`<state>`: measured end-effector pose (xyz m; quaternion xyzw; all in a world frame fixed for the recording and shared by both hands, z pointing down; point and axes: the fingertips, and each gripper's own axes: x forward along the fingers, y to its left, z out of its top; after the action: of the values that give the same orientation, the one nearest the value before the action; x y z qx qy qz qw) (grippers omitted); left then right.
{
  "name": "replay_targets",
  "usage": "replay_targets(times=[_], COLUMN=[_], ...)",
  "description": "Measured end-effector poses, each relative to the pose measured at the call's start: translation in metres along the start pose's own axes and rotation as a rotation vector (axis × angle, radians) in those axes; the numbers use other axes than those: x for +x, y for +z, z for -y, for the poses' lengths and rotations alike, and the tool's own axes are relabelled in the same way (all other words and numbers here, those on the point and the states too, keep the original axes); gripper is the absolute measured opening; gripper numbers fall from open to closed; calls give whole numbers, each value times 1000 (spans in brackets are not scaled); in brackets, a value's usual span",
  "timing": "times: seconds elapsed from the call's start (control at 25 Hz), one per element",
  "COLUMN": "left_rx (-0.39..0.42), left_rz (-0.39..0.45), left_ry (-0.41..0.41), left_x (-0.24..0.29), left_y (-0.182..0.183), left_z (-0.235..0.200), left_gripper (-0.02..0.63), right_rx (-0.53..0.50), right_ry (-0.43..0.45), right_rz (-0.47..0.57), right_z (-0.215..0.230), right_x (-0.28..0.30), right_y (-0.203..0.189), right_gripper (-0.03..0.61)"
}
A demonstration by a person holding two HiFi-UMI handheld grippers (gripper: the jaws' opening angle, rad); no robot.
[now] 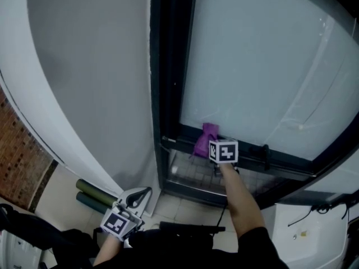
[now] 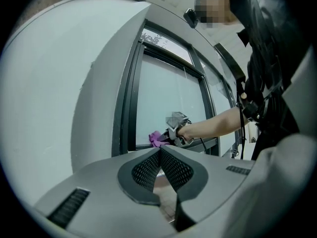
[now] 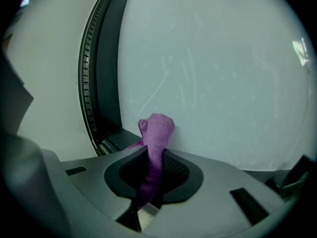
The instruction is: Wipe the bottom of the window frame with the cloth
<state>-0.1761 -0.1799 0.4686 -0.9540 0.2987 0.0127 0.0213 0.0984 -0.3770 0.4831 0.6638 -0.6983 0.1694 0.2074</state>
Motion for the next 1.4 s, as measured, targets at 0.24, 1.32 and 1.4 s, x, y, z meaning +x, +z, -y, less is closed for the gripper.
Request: replay_targets(times=[0.24, 1.32, 1.4], left_rx=[8, 17, 16], left_rz=[0, -24, -23], left_ry=[-25, -124, -132], left_x=[8, 40, 40], left_y=[-1, -8, -8], left_z=[6, 39, 39], left_gripper=[2, 2, 2], right_rx=[25, 63, 69], right_ry=[7, -137, -145], right_rz=[-4, -9, -12], right_z=[8, 94, 98], right_x=[-7, -48, -50], right_y=[-5, -32, -34], right_gripper=[72, 72, 72])
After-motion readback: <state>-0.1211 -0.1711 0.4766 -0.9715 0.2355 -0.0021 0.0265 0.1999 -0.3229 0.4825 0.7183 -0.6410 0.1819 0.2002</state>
